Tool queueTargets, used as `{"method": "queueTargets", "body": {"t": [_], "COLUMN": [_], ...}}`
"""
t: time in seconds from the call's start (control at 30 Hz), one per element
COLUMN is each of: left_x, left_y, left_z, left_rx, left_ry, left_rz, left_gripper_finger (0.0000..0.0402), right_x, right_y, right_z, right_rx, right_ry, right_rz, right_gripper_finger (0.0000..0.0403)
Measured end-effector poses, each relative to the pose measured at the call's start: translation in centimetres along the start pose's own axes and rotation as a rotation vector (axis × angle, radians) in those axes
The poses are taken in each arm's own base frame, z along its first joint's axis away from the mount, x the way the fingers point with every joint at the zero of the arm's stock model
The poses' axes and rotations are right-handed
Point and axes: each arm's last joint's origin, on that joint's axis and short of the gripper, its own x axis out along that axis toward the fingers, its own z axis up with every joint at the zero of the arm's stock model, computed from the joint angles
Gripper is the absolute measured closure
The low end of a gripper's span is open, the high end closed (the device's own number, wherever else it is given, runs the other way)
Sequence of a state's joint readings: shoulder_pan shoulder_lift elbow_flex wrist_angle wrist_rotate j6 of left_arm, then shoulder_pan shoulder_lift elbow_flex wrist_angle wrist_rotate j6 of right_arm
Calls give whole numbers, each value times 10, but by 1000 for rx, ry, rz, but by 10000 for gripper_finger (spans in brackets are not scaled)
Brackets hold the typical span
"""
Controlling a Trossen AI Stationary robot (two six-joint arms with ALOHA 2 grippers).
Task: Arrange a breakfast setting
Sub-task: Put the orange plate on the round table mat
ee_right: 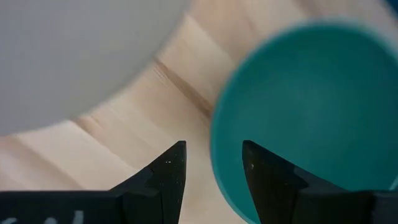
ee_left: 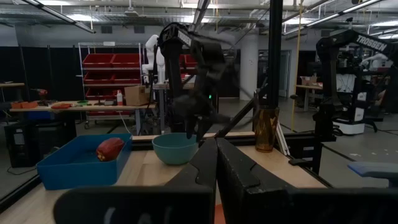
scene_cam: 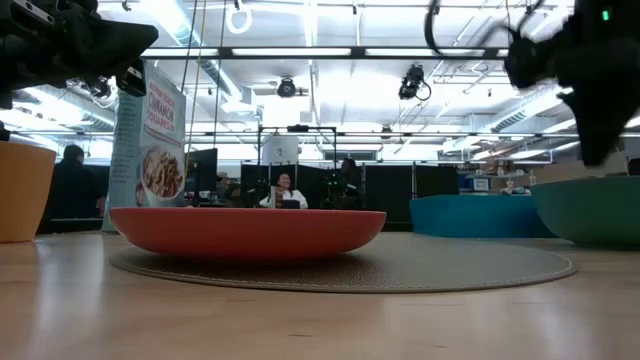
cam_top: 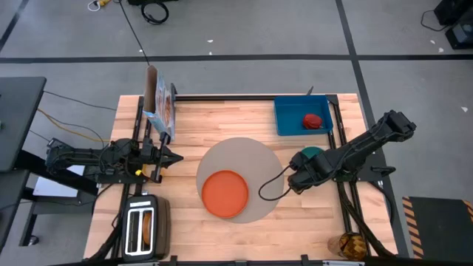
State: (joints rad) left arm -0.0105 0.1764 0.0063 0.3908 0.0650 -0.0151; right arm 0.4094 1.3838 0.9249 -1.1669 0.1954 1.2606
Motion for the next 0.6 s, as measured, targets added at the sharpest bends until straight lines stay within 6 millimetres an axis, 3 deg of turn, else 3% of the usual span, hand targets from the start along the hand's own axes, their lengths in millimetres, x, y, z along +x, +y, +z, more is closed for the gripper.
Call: {"method": "queueTargets", "body": {"t": [0.17, 0.37, 0.47, 0.6], "left_x": [0, 0, 0, 0], "left_y": [0, 0, 0, 0], "left_z": [0, 0, 0, 0], "left_rx": [0, 0, 0, 0], "left_ry": [0, 0, 0, 0], "left_rz": [0, 0, 0, 0], "left_gripper_finger": [392, 392, 392, 392], "right_x": [23, 35, 35, 35], "right_y": [-5, -8, -7, -5], "right_z": [2, 9, 11, 11], "right_rx": [32, 43, 50, 59], "right_ry": [2, -4, -3, 11], "right_rz": [-6, 9, 25, 56], "right_gripper_finger": [239, 245, 271, 337]}}
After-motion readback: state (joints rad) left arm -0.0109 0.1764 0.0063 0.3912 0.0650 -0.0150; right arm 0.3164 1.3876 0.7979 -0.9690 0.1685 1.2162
